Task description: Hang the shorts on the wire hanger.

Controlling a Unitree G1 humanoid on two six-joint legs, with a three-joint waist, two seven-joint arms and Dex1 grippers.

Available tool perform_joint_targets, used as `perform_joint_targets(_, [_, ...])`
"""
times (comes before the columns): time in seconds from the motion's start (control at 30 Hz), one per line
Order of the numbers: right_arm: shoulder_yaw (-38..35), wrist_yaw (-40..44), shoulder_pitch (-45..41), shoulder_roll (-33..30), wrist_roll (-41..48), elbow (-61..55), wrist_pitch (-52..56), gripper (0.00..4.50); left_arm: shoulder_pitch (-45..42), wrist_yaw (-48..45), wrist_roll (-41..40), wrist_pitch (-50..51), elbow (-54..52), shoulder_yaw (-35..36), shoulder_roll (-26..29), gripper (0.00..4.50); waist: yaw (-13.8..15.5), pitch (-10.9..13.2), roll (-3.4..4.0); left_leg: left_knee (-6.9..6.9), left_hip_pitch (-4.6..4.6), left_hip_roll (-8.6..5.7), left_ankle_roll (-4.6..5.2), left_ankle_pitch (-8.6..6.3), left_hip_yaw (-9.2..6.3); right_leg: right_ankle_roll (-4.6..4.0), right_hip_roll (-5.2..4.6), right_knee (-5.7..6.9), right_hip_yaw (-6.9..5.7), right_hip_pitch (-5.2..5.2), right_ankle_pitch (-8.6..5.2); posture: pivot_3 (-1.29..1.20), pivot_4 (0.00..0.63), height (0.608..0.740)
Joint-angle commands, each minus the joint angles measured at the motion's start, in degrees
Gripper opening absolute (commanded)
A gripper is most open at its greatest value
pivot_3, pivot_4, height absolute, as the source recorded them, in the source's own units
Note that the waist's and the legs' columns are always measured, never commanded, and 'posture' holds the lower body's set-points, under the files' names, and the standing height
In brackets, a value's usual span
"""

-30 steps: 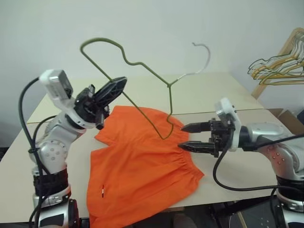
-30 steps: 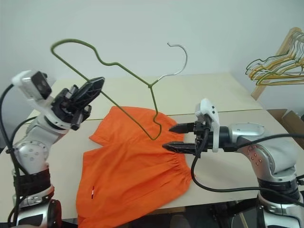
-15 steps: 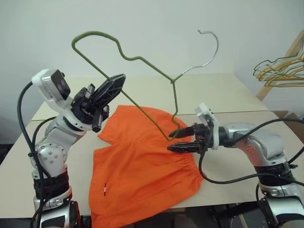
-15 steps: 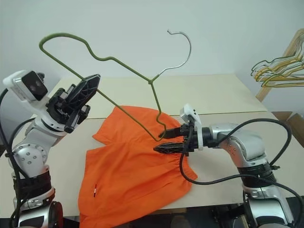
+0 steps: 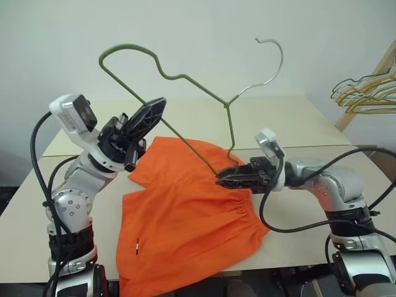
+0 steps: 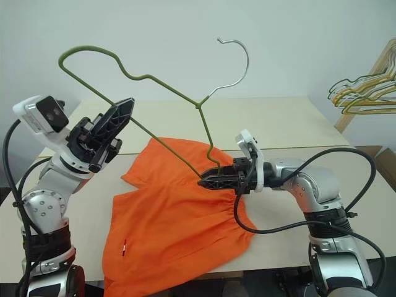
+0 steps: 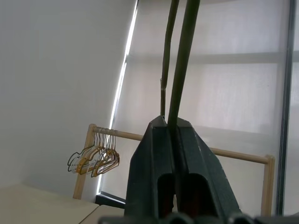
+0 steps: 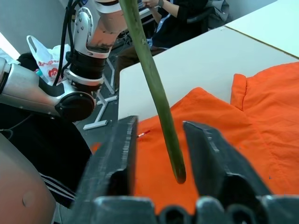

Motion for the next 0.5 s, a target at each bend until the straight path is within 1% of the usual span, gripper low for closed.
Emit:
perform_joint_targets(0.03, [-1.43,0.06,-1.9,0.43,1.1,-0.65,-1.07,0.76,-0.54,-0.66,0.21,-0.89,0.02,-0.46,-0.24,0.0,-0.03,0.0,0.0,0.0,-0.01,0.0,0.0,0.0,0.0,0.0,0.0,-0.01,0.0,0.0,0.0,0.01,0.0,0.74])
perform_joint_targets(0.1, [-1.7,0.13,-1.79,0.48,1.15,-0.62,-1.14,0.07,-0.28,-0.87,0.83,-1.1,0.51,-0.61,-0.1,0.0,-0.03,0.0,0.0,0.0,-0.01,0.0,-0.01,0.0,-0.01,0.0,0.0,-0.02,0.0,0.0,0.0,0.01,0.0,0.74])
perform_joint_targets(0.13, [-1.93,0.1,-1.69,0.48,1.3,-0.57,-0.9,0.0,-0.22,-0.65,0.8,-0.95,0.94,-0.62,-0.08,0.0,-0.03,0.0,0.0,-0.01,0.0,0.0,-0.01,0.01,-0.01,0.0,0.0,-0.01,0.0,0.0,0.0,0.01,0.0,0.74])
perform_joint_targets(0.17, [-2.08,0.18,-1.52,0.47,1.34,-0.67,-0.92,0.0,-0.16,-0.39,0.89,-0.79,1.56,-0.62,-0.07,0.4,-0.03,-0.01,-0.01,0.0,0.0,0.0,-0.01,0.01,-0.01,0.0,0.0,-0.01,-0.02,0.0,0.0,0.01,0.0,0.74])
perform_joint_targets(0.2, [-2.22,0.26,-1.28,0.41,1.44,-0.84,-0.9,0.0,-0.15,0.08,1.1,-0.66,2.26,-0.75,-0.22,0.52,-0.03,-0.01,-0.01,0.01,-0.01,0.0,-0.01,0.0,-0.01,0.0,0.0,-0.01,-0.02,0.0,0.0,0.01,0.0,0.74])
perform_joint_targets(0.27, [-2.43,0.27,-0.89,0.33,1.55,-1.23,-0.97,0.0,0.18,0.04,2.18,-0.37,3.03,-1.36,0.03,1.02,-0.06,-0.01,-0.02,0.02,0.0,-0.01,0.0,0.0,-0.01,0.0,0.0,-0.01,0.0,0.01,0.0,0.0,0.0,0.74])
perform_joint_targets(0.37, [-4.06,-0.59,-0.09,0.55,3.07,-2.43,-0.46,0.0,1.5,-0.28,4.83,0.53,3.19,-3.21,1.27,2.0,-0.07,-0.01,-0.02,0.0,-0.01,-0.01,-0.01,0.01,0.02,0.0,0.0,-0.02,-0.01,0.0,0.0,0.0,0.0,0.74])
perform_joint_targets(0.47, [-7.67,-3.6,1.35,0.57,5.92,-3.66,1.36,0.0,2.93,0.36,10.64,1.67,3.52,-6.89,3.69,3.02,-0.08,-0.01,-0.01,0.0,-0.02,-0.01,-0.02,0.01,0.04,0.0,0.0,-0.02,-0.01,-0.01,0.0,-0.01,0.0,0.74])
perform_joint_targets(0.5, [-9.28,-4.61,2.09,0.18,7.36,-4.0,2.45,0.0,3.6,0.07,13.27,1.58,3.19,-8.48,4.8,3.29,-0.03,-0.01,-0.02,-0.01,-0.02,-0.02,-0.02,0.01,0.06,0.0,0.0,-0.02,-0.01,0.0,0.0,-0.01,0.0,0.74])
